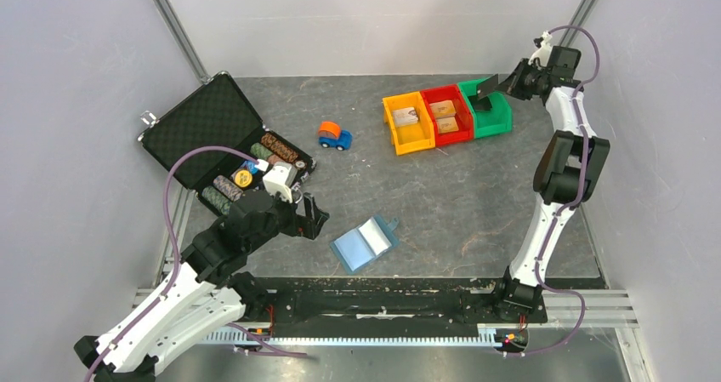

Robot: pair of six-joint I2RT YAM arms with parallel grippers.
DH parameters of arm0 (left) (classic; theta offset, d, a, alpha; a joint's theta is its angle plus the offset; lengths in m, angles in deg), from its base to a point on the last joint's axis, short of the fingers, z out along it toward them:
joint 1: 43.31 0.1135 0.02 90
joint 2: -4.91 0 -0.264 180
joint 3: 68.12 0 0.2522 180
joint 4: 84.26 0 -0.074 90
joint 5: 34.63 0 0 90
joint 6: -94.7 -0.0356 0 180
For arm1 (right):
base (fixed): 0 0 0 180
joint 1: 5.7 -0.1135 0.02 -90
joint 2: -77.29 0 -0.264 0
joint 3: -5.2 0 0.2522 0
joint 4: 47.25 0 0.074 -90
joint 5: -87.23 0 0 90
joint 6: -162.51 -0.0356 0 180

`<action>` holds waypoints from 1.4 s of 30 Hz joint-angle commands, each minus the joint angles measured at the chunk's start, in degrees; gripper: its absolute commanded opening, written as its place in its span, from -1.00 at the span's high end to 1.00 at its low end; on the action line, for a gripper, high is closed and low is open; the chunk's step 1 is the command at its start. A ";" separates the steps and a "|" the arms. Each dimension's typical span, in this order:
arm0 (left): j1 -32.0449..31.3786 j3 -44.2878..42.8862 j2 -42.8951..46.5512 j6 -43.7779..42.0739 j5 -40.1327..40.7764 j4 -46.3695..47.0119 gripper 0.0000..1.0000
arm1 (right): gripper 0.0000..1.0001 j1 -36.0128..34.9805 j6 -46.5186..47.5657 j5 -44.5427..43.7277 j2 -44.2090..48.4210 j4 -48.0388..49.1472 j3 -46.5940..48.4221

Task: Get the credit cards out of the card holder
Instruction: Place the credit card in the storage box.

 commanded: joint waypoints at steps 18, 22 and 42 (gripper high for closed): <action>-0.06 -0.21 -0.77 -2.99 1.67 0.75 -1.00 | 1.00 0.16 0.13 4.39 -7.72 3.52 2.30; -0.06 -0.16 -1.00 -2.91 1.85 0.73 -1.00 | 1.00 0.21 -1.40 4.32 -8.70 5.46 2.89; -0.06 -0.14 -1.33 -2.67 2.00 0.71 -1.00 | 0.70 -0.01 -5.84 -0.17 -10.58 15.54 3.72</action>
